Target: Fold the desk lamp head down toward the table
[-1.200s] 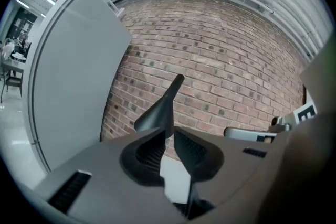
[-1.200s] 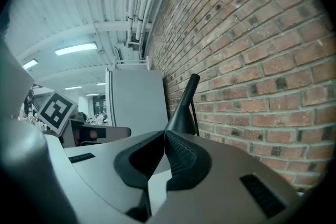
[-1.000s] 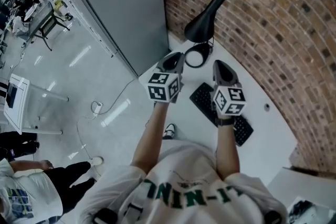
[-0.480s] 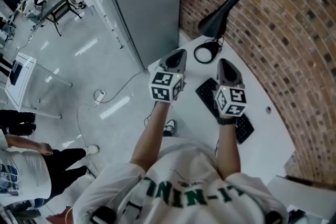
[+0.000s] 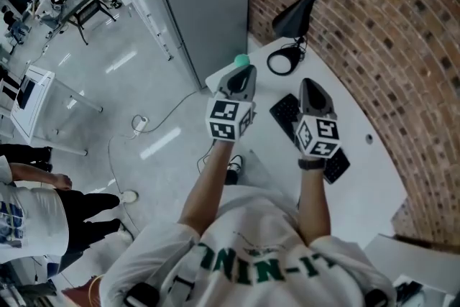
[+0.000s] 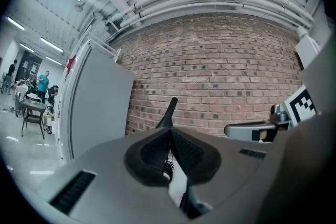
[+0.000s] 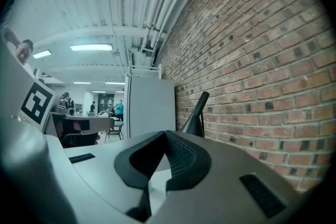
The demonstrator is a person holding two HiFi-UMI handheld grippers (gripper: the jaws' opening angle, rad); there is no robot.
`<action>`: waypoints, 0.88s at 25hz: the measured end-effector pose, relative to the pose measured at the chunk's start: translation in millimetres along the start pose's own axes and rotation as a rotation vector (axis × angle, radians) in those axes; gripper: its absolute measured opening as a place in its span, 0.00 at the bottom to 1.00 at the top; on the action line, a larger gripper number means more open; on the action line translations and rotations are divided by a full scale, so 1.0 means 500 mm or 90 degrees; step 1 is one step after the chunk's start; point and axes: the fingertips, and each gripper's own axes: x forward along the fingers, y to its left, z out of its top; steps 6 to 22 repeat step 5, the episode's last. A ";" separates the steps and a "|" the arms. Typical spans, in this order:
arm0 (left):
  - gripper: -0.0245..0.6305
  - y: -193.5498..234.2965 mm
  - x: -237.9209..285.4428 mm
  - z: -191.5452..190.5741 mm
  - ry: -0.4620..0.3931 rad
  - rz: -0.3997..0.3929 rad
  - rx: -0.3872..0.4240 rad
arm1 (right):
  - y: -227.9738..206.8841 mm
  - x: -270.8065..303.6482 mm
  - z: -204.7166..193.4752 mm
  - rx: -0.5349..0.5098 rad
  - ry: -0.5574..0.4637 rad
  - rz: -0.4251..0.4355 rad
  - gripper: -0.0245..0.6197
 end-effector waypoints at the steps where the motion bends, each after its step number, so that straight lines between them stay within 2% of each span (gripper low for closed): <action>1: 0.04 -0.008 -0.008 -0.004 0.000 0.000 0.001 | 0.000 -0.009 -0.003 0.001 -0.001 0.000 0.05; 5: 0.04 -0.041 -0.030 -0.015 0.004 -0.008 -0.001 | -0.007 -0.041 -0.016 0.008 -0.002 -0.002 0.05; 22: 0.04 -0.041 -0.030 -0.015 0.004 -0.008 -0.001 | -0.007 -0.041 -0.016 0.008 -0.002 -0.002 0.05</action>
